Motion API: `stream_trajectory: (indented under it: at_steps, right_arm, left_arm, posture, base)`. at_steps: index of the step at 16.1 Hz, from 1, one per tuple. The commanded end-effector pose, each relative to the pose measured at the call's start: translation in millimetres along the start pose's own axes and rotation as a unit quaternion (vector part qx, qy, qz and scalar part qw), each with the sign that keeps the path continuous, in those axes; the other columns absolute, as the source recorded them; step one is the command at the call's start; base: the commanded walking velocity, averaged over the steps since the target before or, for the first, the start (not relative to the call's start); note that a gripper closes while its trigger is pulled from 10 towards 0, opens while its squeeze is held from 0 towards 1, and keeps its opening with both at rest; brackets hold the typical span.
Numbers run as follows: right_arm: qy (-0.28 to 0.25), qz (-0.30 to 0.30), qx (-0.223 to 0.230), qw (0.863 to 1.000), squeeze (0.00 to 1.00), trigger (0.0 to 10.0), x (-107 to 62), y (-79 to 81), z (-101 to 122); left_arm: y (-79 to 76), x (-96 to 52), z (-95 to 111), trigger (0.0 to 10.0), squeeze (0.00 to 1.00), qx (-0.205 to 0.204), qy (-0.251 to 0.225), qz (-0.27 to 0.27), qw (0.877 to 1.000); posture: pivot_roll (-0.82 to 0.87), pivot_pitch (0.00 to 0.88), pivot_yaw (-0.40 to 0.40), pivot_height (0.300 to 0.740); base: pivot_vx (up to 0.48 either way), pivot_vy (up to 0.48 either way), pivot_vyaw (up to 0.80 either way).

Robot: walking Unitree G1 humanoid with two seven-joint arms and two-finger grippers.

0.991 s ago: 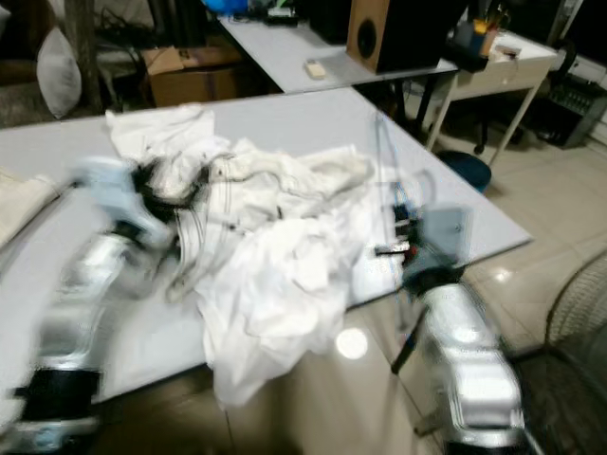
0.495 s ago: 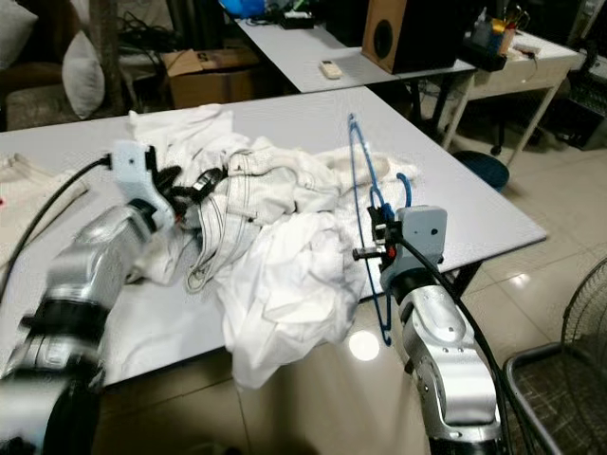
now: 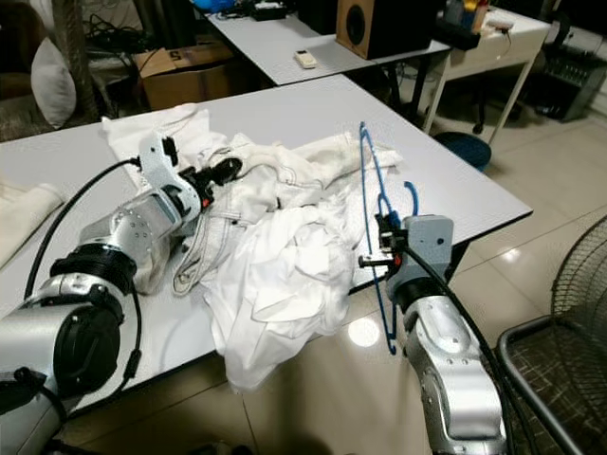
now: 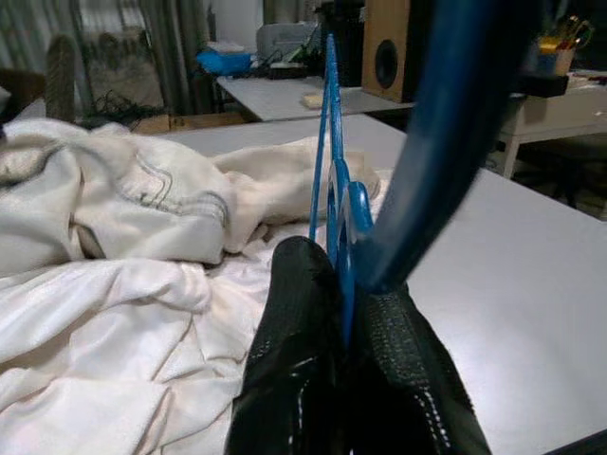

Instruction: Hang hanger

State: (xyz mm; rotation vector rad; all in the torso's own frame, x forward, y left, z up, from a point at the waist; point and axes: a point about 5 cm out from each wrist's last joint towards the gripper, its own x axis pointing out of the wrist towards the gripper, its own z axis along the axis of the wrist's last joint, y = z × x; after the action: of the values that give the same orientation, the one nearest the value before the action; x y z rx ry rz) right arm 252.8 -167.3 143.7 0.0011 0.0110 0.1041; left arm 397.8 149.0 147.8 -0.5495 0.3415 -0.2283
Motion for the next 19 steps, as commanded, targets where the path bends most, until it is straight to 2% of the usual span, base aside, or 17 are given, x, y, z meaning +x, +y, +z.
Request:
stream_trajectory:
  at_steps: [1, 2, 5, 7, 8, 10, 11, 12, 14, 15, 17, 18, 19]
  right_arm:
    - [-0.002, -0.010, -0.004, 1.000, 0.00, 10.0, -4.1, -1.3, 2.7]
    - [0.000, -0.015, -0.003, 1.000, 0.00, 10.0, -6.6, -1.9, 2.1]
    - [0.000, -0.022, -0.007, 1.000, 0.00, 10.0, -8.0, -4.8, 2.9]
    - [-0.001, -0.024, -0.009, 1.000, 0.00, 10.0, -7.3, -6.6, 4.2]
    - [-0.001, -0.024, -0.009, 1.000, 0.00, 10.0, -7.1, -6.8, 4.3]
    - [-0.002, -0.019, -0.012, 1.000, 0.00, 10.0, -5.2, -4.8, 5.2]
    - [-0.002, -0.018, -0.011, 1.000, 0.00, 10.0, -4.7, -4.4, 5.5]
    - [-0.001, -0.017, -0.011, 1.000, 0.00, 10.0, -4.5, -4.3, 5.4]
    - [0.001, -0.006, -0.012, 1.000, 0.00, 10.0, -3.7, -2.3, 6.0]
    - [0.002, -0.004, -0.012, 1.000, 0.00, 10.0, -3.4, -2.0, 5.9]
    - [0.005, 0.004, -0.013, 1.000, 0.00, 10.0, -1.7, -1.1, 5.1]
    - [0.006, 0.006, -0.013, 1.000, 0.00, 10.0, -1.4, -0.8, 5.0]
    - [0.007, 0.017, -0.016, 1.000, 0.00, 10.0, 1.4, 1.0, 5.3]
  left_arm:
    - [3.7, -0.4, 3.9, 10.0, 0.00, -0.011, -0.003, 0.019, 1.000]
    - [2.7, 0.0, 3.9, 10.0, 0.00, -0.012, 0.002, 0.013, 1.000]
    - [5.6, -1.8, 18.2, 10.0, 0.00, 0.048, -0.019, 0.028, 0.998]
    - [7.3, -2.9, 21.1, 10.0, 0.00, 0.043, -0.018, 0.027, 0.999]
    - [6.5, -2.6, 18.8, 10.0, 0.00, 0.042, -0.009, 0.020, 0.999]
    - [5.0, -0.7, -5.1, 10.0, 0.00, 0.056, 0.053, 0.004, 0.997]
    - [6.9, -0.8, -13.2, 10.0, 0.00, 0.059, 0.068, 0.013, 0.996]
    - [8.9, -1.2, -15.6, 10.0, 0.00, 0.055, 0.070, 0.022, 0.996]
    - [14.8, -2.8, -16.1, 10.0, 0.00, 0.021, 0.065, 0.044, 0.997]
    - [14.5, -2.8, -14.7, 10.0, 0.00, 0.013, 0.061, 0.043, 0.997]
    - [8.2, -1.6, -8.4, 10.0, 0.00, -0.038, 0.044, 0.016, 0.998]
    - [6.2, -1.3, -6.7, 10.0, 0.00, -0.048, 0.040, 0.007, 0.998]
    - [1.8, -0.3, -5.4, 0.0, 0.00, -0.047, 0.034, -0.014, 0.998]
  posture:
    - [-0.25, 0.000, 0.111, 0.740]
    - [-0.26, 0.000, 0.113, 0.740]
    - [-0.27, 0.000, 0.120, 0.740]
    - [-0.27, 0.000, 0.118, 0.740]
    - [-0.27, 0.000, 0.118, 0.740]
    - [-0.26, 0.000, 0.113, 0.740]
    - [-0.26, 0.000, 0.110, 0.740]
    - [-0.26, 0.000, 0.109, 0.740]
    - [-0.26, 0.000, 0.098, 0.740]
    - [-0.25, 0.000, 0.088, 0.740]
    - [-0.24, 0.000, 0.063, 0.740]
    - [-0.24, 0.000, 0.063, 0.740]
    - [-0.22, 0.000, 0.042, 0.740]
  base:
    - [0.000, 0.000, 0.00]
    - [0.000, 0.000, 0.00]
    - [0.000, 0.000, 0.00]
    - [0.000, 0.000, 0.00]
    - [0.000, 0.000, 0.00]
    - [0.000, 0.000, 0.00]
    - [0.000, 0.000, 0.00]
    - [0.000, 0.000, 0.00]
    - [0.000, 0.000, 0.00]
    - [0.000, 0.000, 0.00]
    - [0.000, 0.000, 0.00]
    - [0.000, 0.000, 0.00]
    - [0.000, 0.000, 0.00]
